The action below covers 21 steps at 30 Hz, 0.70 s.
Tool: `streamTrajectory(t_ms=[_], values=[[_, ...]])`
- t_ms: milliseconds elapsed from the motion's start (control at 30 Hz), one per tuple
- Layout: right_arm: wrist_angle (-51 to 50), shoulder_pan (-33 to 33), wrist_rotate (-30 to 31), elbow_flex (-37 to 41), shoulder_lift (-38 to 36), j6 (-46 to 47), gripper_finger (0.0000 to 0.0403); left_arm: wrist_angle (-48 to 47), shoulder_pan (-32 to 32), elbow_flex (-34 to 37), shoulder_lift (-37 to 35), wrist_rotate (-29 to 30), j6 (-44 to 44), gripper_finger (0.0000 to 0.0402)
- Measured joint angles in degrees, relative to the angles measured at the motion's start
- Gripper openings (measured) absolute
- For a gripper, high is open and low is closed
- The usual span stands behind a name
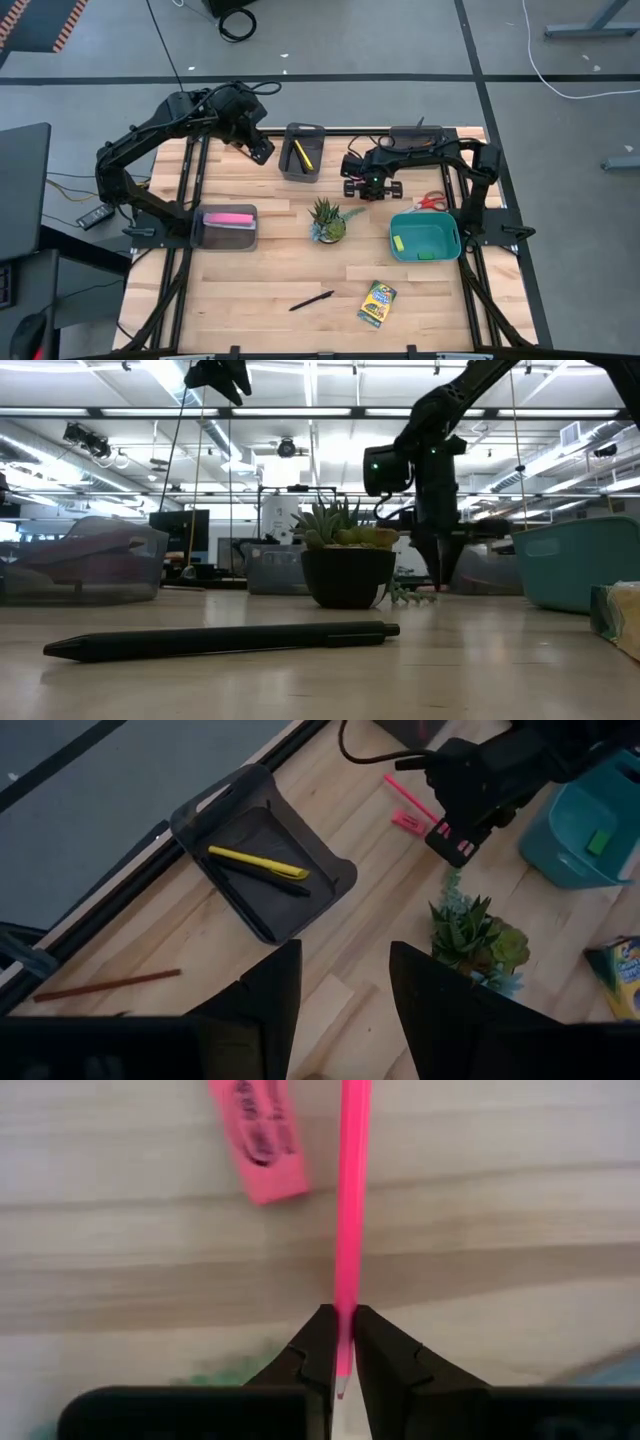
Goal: Sort crayons/erasers/pens/pencils in bins
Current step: Put the pink pencil into the right black bin
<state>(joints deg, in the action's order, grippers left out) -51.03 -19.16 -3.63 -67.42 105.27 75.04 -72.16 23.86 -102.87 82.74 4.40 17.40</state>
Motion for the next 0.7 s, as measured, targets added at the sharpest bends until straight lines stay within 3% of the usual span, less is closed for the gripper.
streamTrajectory(t_ms=[300, 467, 700], values=[[-3.3, 0.3, -0.2, -5.7, -0.2, -4.0, 0.0041, 0.0, 0.0, 0.0, 0.0, 0.0, 0.0, 0.0162], [-7.0, 0.2, 2.6, -10.5, -1.6, -4.5, 0.0041, 1.2, 0.0, 0.0, 0.0, 0.0, 0.0, 0.0162], [-9.3, 0.0, 7.1, -11.4, -8.2, 5.0, 0.004, 2.4, 0.0, 0.0, 0.0, 0.0, 0.0, 0.0162]])
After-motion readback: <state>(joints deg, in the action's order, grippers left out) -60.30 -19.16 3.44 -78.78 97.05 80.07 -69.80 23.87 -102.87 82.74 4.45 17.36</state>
